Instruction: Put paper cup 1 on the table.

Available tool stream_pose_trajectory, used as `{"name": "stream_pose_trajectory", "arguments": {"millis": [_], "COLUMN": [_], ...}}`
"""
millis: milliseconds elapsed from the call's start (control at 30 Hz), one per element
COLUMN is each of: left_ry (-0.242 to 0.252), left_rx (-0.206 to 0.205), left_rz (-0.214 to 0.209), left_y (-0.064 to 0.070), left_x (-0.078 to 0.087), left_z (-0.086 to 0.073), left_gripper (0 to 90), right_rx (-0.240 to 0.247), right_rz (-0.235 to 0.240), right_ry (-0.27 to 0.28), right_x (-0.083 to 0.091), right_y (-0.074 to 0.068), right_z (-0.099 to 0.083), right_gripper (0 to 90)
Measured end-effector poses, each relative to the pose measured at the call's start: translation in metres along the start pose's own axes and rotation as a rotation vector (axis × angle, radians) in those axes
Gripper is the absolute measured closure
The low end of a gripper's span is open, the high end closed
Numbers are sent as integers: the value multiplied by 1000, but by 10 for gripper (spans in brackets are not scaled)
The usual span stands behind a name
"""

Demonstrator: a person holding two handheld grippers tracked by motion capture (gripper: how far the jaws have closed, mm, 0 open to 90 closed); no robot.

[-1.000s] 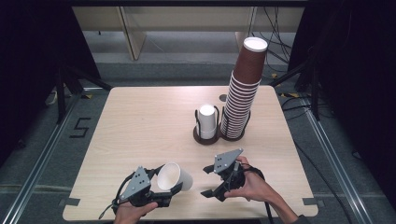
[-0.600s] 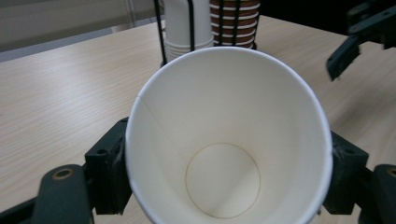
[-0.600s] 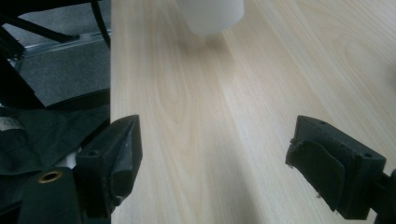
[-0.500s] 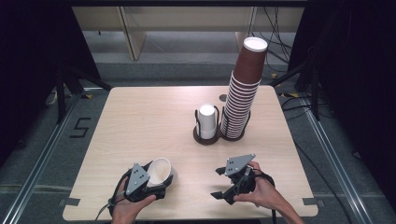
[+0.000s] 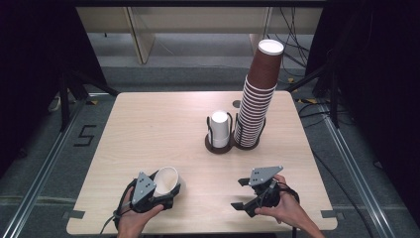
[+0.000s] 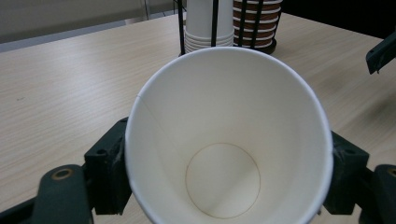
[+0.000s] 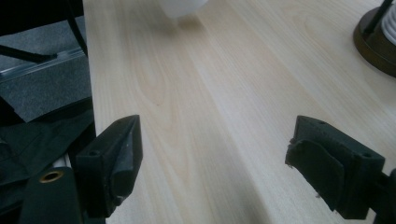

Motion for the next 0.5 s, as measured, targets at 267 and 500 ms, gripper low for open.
{"name": "stream_pose_trajectory", "arguments": {"millis": [267,500], "left_ry": [0,-5], "left_rx": [10,22], "left_rz": [9,20], "left_y": [-5,-9], "left_x": [-2,-3], "left_z": [1,1], "left_gripper": [214,214], "right_rx": [-39,-59], "right_rz": [-45,-64], "right_ry": [6,17], "right_x": [6,11], "right_y": [6,9], "right_z": [-7,-13], "right_gripper": [168,168]}}
Point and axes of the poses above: each handheld gripper's, and its own axes: x roughly backward along the jaws, z roughly out of its top, y roughly to its right, the point moved 3 cm from there along -x, roughly forward along the jaws, and after that the axes turned 8 degrees about -z, right-handed, at the moved point
